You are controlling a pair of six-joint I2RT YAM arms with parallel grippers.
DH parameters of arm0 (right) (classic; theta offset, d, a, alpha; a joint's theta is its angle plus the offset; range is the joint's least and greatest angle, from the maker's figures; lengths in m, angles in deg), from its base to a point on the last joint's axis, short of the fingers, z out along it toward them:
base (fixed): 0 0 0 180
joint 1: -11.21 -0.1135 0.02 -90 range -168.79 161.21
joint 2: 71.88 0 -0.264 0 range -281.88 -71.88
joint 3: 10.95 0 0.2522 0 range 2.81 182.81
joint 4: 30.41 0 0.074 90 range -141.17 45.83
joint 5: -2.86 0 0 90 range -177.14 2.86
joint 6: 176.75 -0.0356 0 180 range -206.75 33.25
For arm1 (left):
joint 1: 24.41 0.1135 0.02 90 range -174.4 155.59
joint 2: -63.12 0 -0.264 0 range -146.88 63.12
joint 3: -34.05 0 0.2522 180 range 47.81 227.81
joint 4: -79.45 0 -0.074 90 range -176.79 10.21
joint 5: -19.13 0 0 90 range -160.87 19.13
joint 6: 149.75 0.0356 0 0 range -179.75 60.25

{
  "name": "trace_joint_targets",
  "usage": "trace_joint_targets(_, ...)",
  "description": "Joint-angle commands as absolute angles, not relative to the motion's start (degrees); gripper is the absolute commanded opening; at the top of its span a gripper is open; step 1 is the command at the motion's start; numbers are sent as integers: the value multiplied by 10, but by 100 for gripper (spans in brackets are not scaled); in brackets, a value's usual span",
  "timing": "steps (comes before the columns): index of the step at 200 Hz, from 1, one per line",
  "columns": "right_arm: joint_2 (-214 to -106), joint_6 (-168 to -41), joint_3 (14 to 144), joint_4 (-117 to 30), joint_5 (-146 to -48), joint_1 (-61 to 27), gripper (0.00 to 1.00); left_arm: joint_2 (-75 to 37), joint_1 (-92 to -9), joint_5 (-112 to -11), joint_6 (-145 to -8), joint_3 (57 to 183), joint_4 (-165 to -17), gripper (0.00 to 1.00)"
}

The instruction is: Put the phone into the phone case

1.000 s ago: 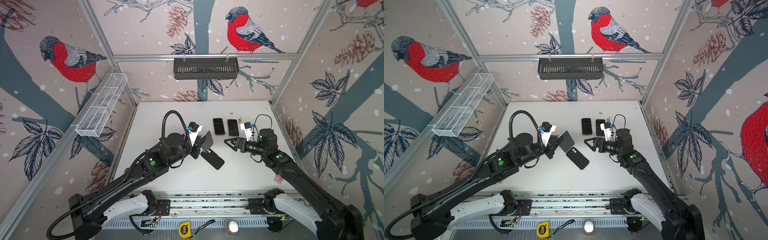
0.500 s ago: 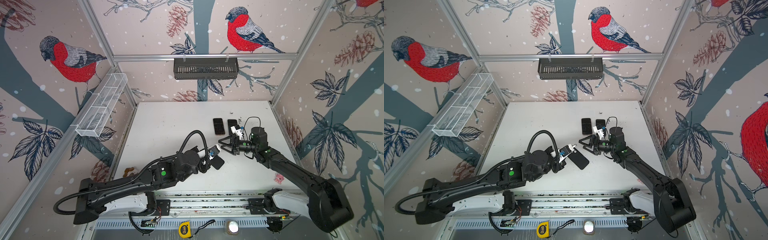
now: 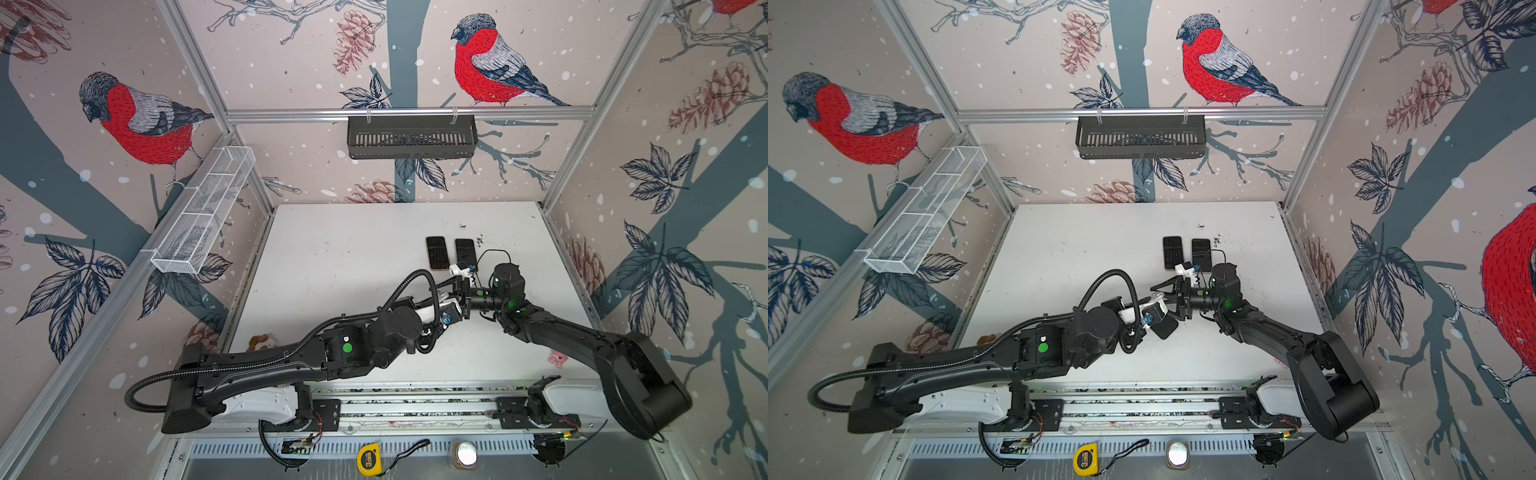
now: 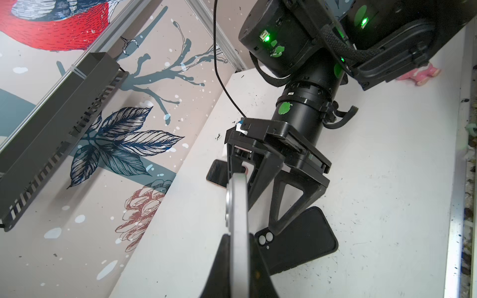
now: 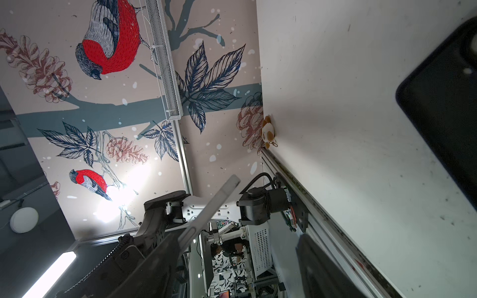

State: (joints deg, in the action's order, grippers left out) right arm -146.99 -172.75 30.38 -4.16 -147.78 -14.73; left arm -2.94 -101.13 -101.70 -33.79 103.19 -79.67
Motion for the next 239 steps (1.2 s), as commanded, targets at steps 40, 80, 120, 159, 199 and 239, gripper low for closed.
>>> trace_joint_targets(40,-1469,-1760,298,32,-1508,-119,75,-28,-1044,-1007,-303,1027,-832,0)
trace_joint_targets(80,-1466,-1741,313,-2,-1517,-134,73,-29,-1053,-1022,-297,1020,-835,0)
trace_joint_targets(120,-1469,-1740,306,-6,-1522,-157,69,-43,-1071,-1061,-254,1015,-866,0)
trace_joint_targets(159,-1468,-1756,304,15,-1519,-160,60,-57,-1088,-1099,-206,1000,-907,0)
trace_joint_targets(199,-1473,-1781,305,55,-1522,-160,47,-64,-1103,-1122,-169,979,-950,0)
trace_joint_targets(239,-1479,-1806,303,93,-1528,-162,35,-72,-1112,-1131,-121,954,-1009,0)
